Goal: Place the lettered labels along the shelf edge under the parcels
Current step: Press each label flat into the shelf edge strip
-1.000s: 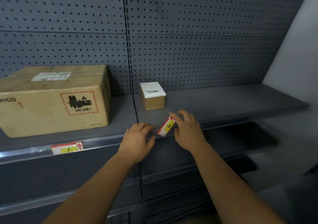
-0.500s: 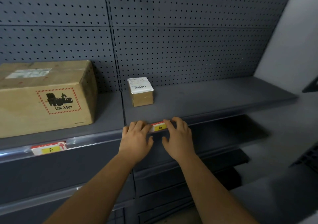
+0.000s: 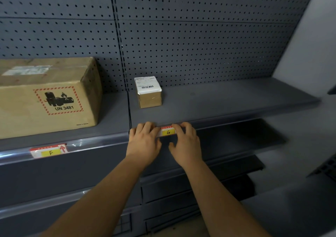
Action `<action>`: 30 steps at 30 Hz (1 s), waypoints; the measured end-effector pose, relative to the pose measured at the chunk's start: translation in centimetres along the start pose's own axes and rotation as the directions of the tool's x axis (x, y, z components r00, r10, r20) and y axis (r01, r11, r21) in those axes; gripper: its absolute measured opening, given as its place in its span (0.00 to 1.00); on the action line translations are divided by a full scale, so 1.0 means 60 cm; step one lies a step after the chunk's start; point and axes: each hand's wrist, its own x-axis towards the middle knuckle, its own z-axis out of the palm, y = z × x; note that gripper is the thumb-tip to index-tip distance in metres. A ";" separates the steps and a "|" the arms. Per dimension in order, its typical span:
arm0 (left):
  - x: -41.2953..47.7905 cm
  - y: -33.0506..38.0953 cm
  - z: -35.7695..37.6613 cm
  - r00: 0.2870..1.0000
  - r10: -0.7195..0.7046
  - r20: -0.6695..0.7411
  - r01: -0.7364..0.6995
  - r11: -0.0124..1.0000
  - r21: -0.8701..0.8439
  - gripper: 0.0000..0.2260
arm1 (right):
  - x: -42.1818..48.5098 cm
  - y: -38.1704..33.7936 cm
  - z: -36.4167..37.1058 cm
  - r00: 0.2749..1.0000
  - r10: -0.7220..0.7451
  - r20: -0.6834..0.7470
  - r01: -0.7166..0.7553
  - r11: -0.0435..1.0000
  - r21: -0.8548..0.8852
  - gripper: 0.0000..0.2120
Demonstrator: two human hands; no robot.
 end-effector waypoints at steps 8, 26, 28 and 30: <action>0.000 -0.001 -0.002 1.000 0.002 0.010 -0.002 1.000 -0.006 0.17 | 0.004 0.000 -0.002 1.000 -0.009 -0.018 0.009 1.000 0.002 0.26; -0.013 -0.014 -0.020 0.999 -0.012 0.037 0.013 1.000 -0.026 0.20 | 0.020 -0.003 -0.017 1.000 -0.010 0.022 0.009 0.999 0.039 0.22; -0.008 -0.011 -0.019 1.000 -0.007 0.029 0.008 0.999 -0.032 0.18 | 0.023 -0.001 -0.020 1.000 -0.008 0.027 0.007 1.000 0.029 0.22; 0.000 -0.007 -0.018 1.000 -0.026 0.017 0.027 0.999 -0.046 0.16 | 0.024 0.000 -0.022 0.999 -0.004 0.039 0.003 0.999 0.034 0.22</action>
